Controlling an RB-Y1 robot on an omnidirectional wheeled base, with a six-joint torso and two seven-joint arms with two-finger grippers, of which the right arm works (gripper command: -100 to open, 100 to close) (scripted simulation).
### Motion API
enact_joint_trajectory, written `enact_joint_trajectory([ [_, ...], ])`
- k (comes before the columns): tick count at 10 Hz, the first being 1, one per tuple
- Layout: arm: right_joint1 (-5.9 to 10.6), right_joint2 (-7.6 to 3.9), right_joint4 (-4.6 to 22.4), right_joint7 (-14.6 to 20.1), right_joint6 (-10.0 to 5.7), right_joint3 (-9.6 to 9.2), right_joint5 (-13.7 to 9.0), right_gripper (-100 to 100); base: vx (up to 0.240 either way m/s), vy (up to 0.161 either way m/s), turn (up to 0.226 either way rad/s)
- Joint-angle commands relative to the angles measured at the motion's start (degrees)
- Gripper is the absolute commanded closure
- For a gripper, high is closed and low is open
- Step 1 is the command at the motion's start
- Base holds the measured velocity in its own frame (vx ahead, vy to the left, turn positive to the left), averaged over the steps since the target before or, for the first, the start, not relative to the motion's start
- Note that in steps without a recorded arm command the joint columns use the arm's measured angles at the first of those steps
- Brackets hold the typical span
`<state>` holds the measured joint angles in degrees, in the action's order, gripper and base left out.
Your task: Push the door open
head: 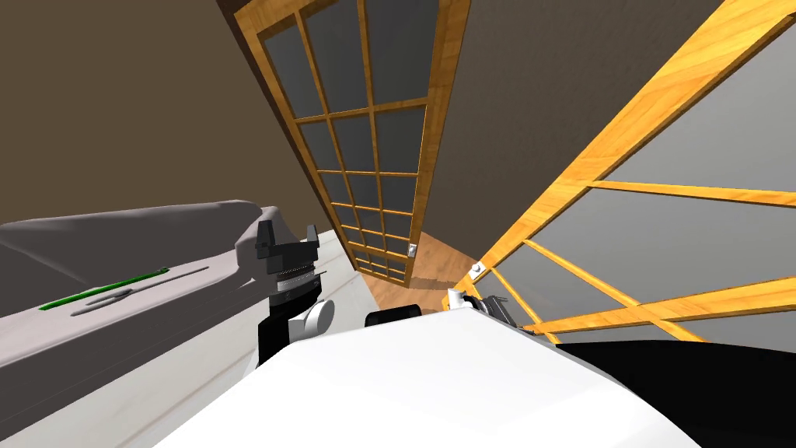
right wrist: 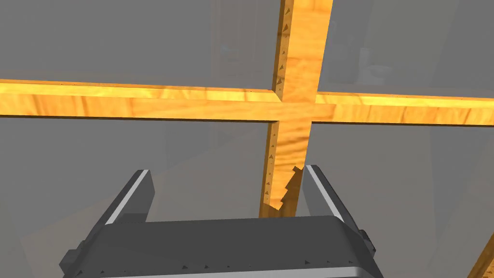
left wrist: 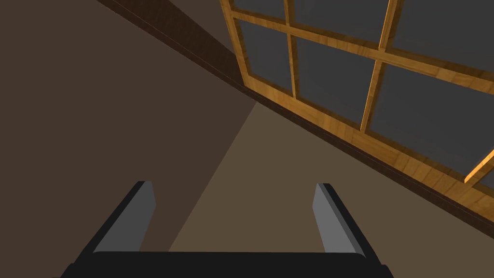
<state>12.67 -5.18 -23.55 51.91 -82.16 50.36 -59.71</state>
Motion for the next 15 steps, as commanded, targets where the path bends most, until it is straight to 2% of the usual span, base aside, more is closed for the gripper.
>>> enact_joint_trajectory([
  [1,0.10,0.04,-1.7,-0.7,0.47,-0.22,0.2,-100,0.045,-0.115,0.088],
  [4,1.58,1.40,-1.8,-1.0,0.05,0.21,-0.2,-100,0.104,-0.129,0.106],
  [5,2.14,2.15,-1.9,-1.0,-0.07,0.29,-0.4,-100,0.149,-0.143,0.122],
  [7,3.69,4.45,-2.1,-1.2,-0.30,0.32,-0.6,-100,0.184,-0.103,0.144],
  [8,4.18,5.13,-2.1,-1.2,-0.34,0.27,-0.6,-100,0.201,-0.042,0.104],
  [9,3.46,5.02,-3.0,-1.4,-0.15,0.26,-0.6,-100,0.088,-0.008,0.017],
  [10,3.46,5.02,-3.0,-1.4,-0.15,0.26,-0.6,100,-0.010,-0.001,-0.013],
  [15,3.46,5.02,-3.0,-1.4,-0.15,0.26,-0.6,100,-0.019,0.003,-0.001],
])
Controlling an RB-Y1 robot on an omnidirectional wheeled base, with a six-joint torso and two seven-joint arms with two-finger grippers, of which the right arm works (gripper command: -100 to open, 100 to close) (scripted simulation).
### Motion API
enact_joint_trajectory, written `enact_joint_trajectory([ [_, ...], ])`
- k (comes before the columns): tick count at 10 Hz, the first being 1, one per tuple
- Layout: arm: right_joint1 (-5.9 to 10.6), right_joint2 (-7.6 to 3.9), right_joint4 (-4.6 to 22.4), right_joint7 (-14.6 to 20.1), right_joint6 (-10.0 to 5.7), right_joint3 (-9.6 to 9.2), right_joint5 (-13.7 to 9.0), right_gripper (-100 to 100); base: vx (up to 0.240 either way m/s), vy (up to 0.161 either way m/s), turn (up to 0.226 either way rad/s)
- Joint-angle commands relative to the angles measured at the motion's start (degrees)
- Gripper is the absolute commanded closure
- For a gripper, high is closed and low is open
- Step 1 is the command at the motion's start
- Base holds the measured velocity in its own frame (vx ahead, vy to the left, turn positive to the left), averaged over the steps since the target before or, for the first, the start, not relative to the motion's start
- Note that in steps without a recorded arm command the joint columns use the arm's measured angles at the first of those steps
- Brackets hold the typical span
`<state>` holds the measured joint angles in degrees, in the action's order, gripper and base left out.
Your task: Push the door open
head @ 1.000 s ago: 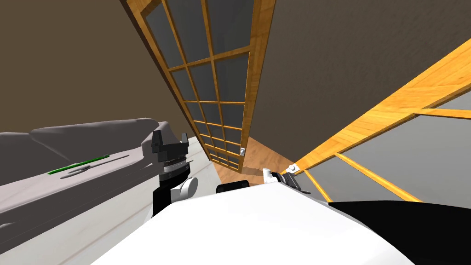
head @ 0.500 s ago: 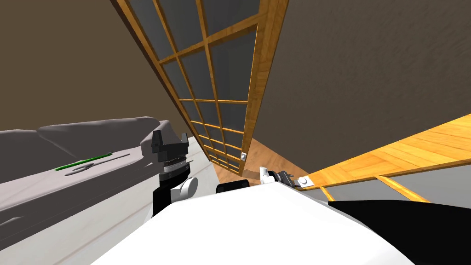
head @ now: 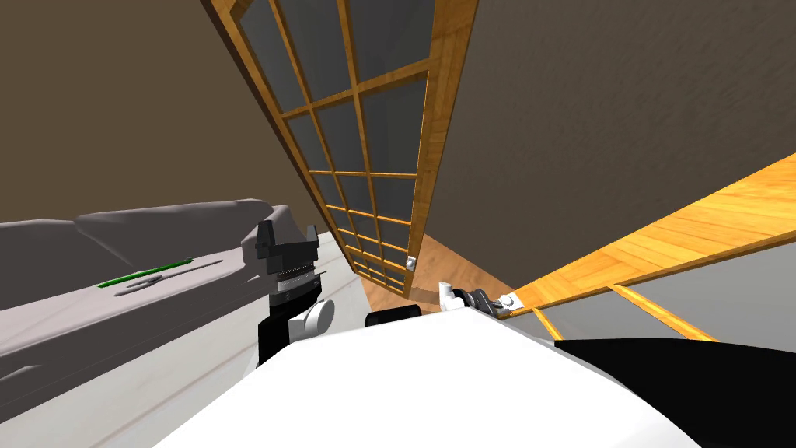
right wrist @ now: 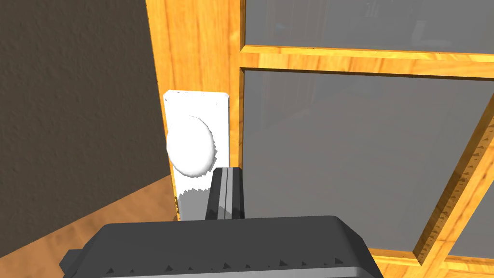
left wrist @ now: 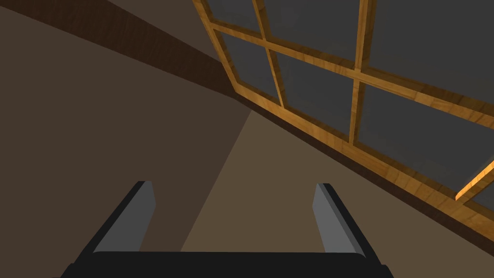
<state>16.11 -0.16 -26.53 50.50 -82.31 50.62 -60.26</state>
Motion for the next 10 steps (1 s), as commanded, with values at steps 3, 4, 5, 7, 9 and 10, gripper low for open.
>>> enact_joint_trajectory([
  [3,-0.61,-1.86,0.6,0.4,-0.73,0.64,-1.1,-100,-0.080,-0.080,0.024],
  [4,-1.02,-2.94,1.1,0.8,-1.38,1.14,-1.9,-100,-0.108,-0.113,0.109],
  [5,-1.02,-2.94,1.1,0.8,-1.38,1.14,-1.9,-100,-0.089,-0.093,0.034],
  [7,-1.58,-4.21,1.8,1.4,-2.54,1.94,-3.3,-100,-0.097,-0.116,0.011],
  [9,-1.98,-4.95,2.6,2.0,-3.84,2.72,-4.8,-100,-0.137,-0.146,0.070],
  [10,-1.98,-4.95,2.6,2.0,-3.84,2.72,-4.8,-100,-0.081,-0.100,0.061],
])
